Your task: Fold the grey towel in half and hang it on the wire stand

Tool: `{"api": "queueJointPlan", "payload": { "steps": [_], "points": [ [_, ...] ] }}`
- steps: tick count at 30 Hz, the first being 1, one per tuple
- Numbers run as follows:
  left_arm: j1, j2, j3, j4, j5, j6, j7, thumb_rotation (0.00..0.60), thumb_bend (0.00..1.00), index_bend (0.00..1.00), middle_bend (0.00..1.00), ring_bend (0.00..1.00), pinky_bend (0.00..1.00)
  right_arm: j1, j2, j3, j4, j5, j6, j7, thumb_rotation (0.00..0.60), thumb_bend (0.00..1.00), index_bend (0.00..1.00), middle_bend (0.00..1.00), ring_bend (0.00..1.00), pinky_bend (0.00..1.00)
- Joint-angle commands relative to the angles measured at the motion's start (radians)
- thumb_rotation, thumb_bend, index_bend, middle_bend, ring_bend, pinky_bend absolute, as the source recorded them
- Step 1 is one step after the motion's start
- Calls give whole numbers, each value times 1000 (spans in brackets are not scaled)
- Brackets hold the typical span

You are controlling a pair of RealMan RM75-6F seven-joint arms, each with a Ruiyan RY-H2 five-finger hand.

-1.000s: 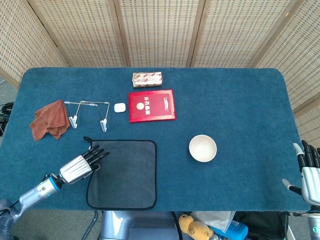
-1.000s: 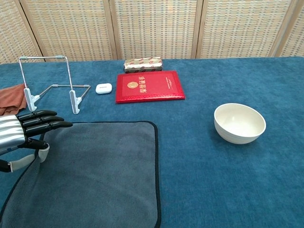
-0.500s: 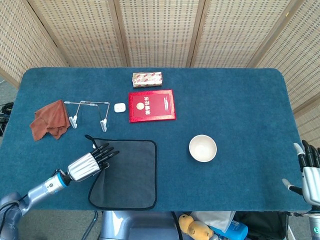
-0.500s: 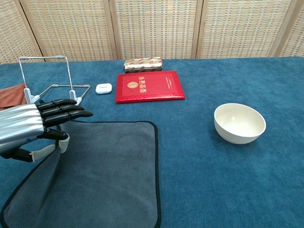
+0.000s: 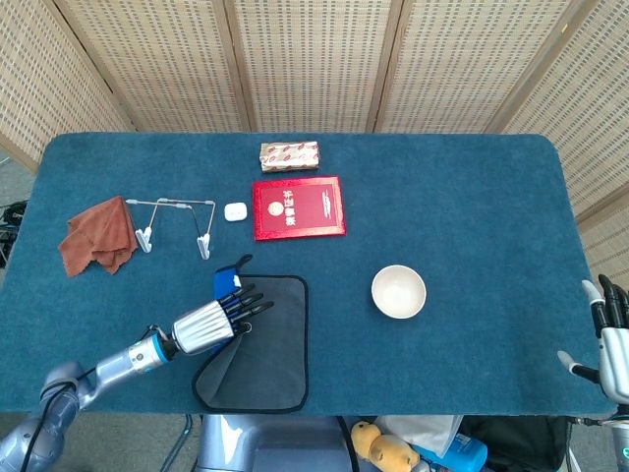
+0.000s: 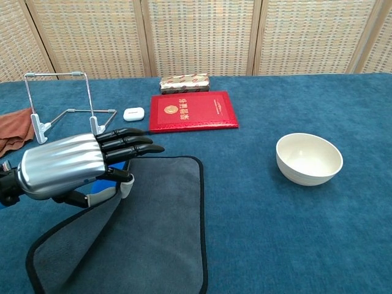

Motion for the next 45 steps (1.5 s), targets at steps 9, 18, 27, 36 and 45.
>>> {"api": "queueJointPlan", "payload": {
  "steps": [9,18,27,36,45],
  "points": [
    [-67,-69,-25,-5,-12,-72,10,600,558,647,0,0,0,6,-2,5,6,16,-13,-1,600,0,0,0,0,0],
    [-96,-111,-39,12,-25,-103,0,600,556,647,0,0,0,11,-5,8,10,30,-26,-4,600,0,0,0,0,0],
    [-114,-126,-27,19,-12,-100,21,600,550,643,0,0,0,11,-5,8,10,33,-27,-3,600,0,0,0,0,0],
    [-135,-143,-25,16,-11,-131,63,600,544,631,0,0,0,11,-1,9,11,36,-28,7,600,0,0,0,0,0],
    [-148,-145,-32,6,-19,-148,85,600,509,181,0,0,0,9,4,10,11,36,-27,19,600,0,0,0,0,0]
  ]
}}
